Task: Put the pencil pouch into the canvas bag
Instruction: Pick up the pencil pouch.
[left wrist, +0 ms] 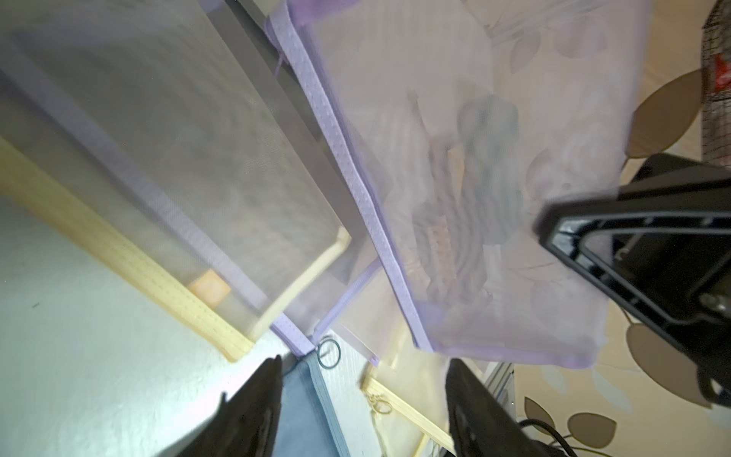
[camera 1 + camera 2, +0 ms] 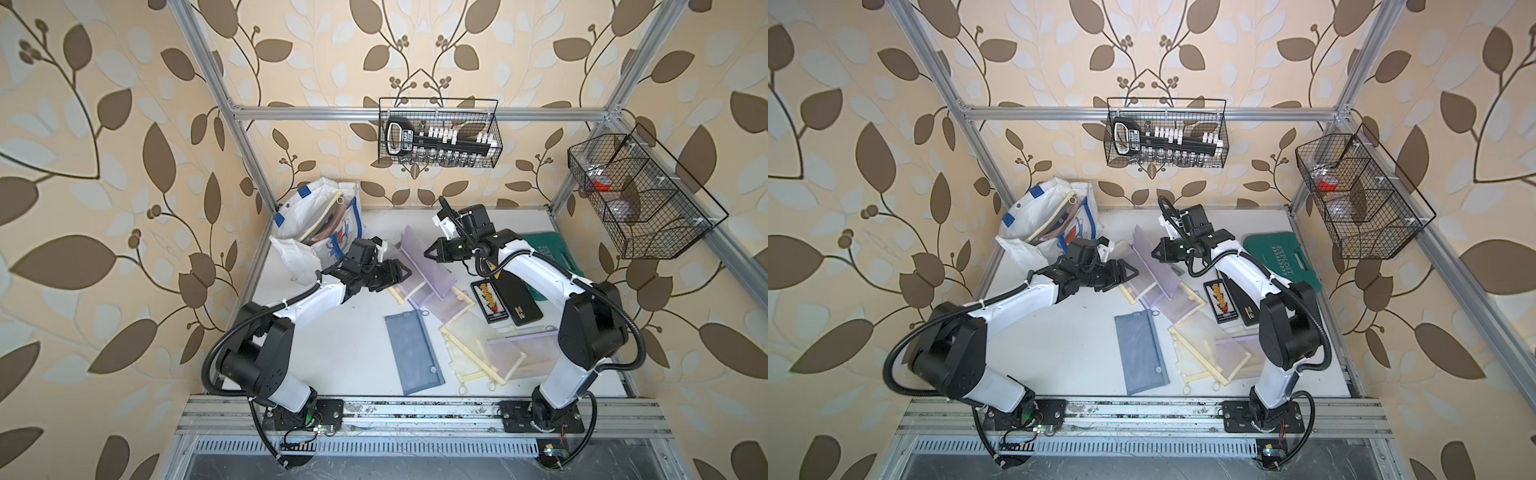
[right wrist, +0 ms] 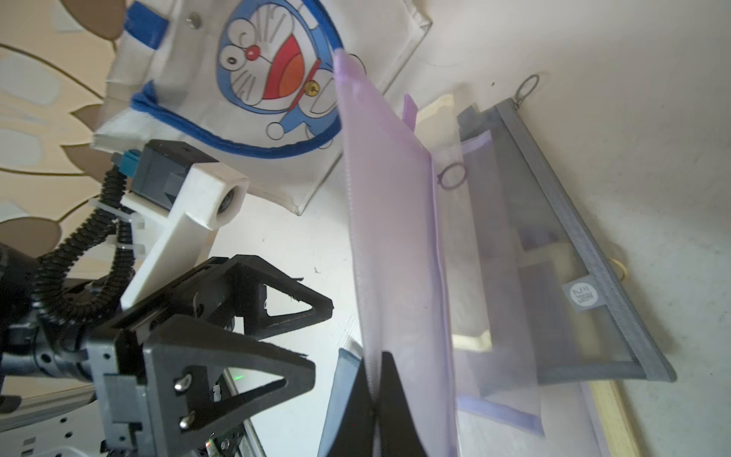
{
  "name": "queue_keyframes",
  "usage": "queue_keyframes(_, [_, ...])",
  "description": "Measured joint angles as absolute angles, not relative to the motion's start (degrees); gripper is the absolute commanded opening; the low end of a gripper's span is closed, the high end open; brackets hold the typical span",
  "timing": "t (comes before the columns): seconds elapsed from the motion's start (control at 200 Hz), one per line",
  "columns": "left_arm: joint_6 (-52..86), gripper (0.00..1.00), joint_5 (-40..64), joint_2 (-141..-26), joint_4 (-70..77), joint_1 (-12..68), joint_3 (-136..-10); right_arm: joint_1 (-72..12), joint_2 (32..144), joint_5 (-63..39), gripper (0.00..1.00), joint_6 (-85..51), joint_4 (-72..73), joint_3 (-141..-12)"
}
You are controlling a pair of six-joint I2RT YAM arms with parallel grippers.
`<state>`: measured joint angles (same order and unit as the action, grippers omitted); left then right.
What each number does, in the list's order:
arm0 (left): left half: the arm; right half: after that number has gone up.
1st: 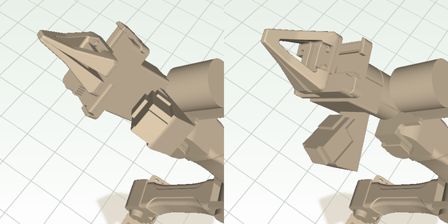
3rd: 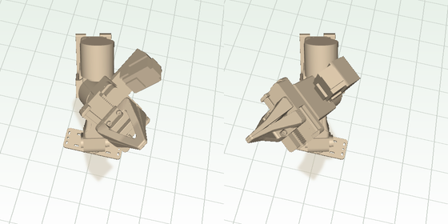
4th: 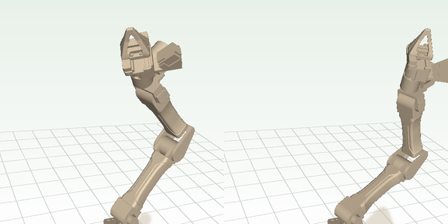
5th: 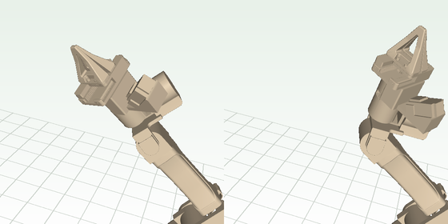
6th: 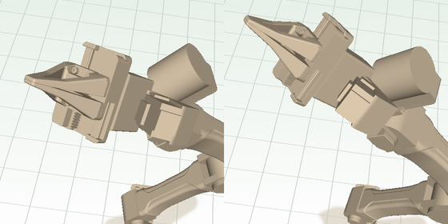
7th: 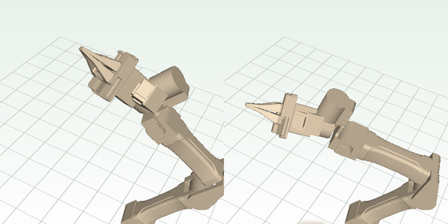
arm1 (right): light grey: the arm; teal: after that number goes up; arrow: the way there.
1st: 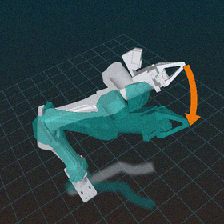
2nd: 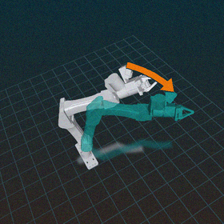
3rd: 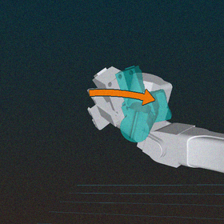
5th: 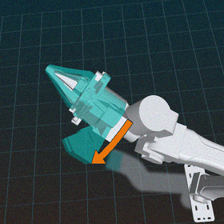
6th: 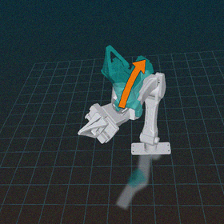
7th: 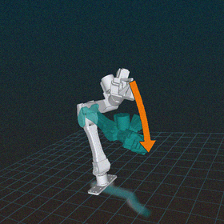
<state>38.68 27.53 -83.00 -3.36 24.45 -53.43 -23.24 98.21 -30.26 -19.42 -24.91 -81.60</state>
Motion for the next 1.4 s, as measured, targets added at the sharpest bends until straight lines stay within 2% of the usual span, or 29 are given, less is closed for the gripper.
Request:
queue_keyframes(0.17, [39.1, 0.85, 26.6, -67.9, -3.9, 24.4, -50.8, -23.2, 89.4, -34.9, 0.00, -20.0, -25.8, -79.9])
queue_keyframes(0.32, [41.7, 0.98, 27.6, -61.9, 0.7, 24.4, -49.7, -23.4, 83.5, -42.0, 0.00, -24.1, -22.9, -78.6])
queue_keyframes(0.555, [46.9, 0.99, 28.1, -60.6, 9.3, 24.4, -45.8, -24.5, 82.1, -50.7, 0.00, -29.5, -17.9, -80.1])
queue_keyframes(0.685, [50.0, 0.94, 28.5, -61.5, 15.6, 24.4, -45.6, -25.4, 82.1, -53.9, 0.00, -34.7, -12.1, -80.0])
queue_keyframes(0.855, [54.5, 0.81, 29.5, -63.2, 25.6, 24.5, -45.3, -26.5, 81.4, -55.5, 0.00, -39.1, -6.2, -78.4])
queue_keyframes(1.015, [56.8, 0.53, 29.6, -63.1, 30.3, 24.8, -43.6, -26.6, 81.3, -55.7, 0.00, -41.6, -4.1, -76.7])
queue_keyframes(1.12, [56.9, 0.30, 29.5, -62.0, 30.2, 24.8, -42.4, -26.6, 81.3, -55.5, 0.00, -42.1, -3.8, -76.7])
queue_keyframes(1.235, [56.6, 0.16, 29.4, -59.8, 29.0, 24.8, -42.2, -26.6, 81.3, -55.0, 0.00, -42.1, -4.2, -76.7])
queue_keyframes(1.3, [55.5, 0.10, 28.8, -57.9, 27.2, 24.8, -42.2, -26.5, 81.3, -54.2, 0.15, -41.9, -5.0, -76.7])
queue_keyframes(1.355, [53.6, 0.00, 28.1, -56.1, 24.7, 24.8, -42.3, -26.3, 81.3, -53.2, 0.29, -41.0, -6.2, -76.7])
queue_keyframes(1.4, [51.7, 0.00, 27.4, -54.6, 20.6, 24.8, -43.0, -26.1, 81.4, -52.5, 0.39, -40.7, -7.7, -76.8])
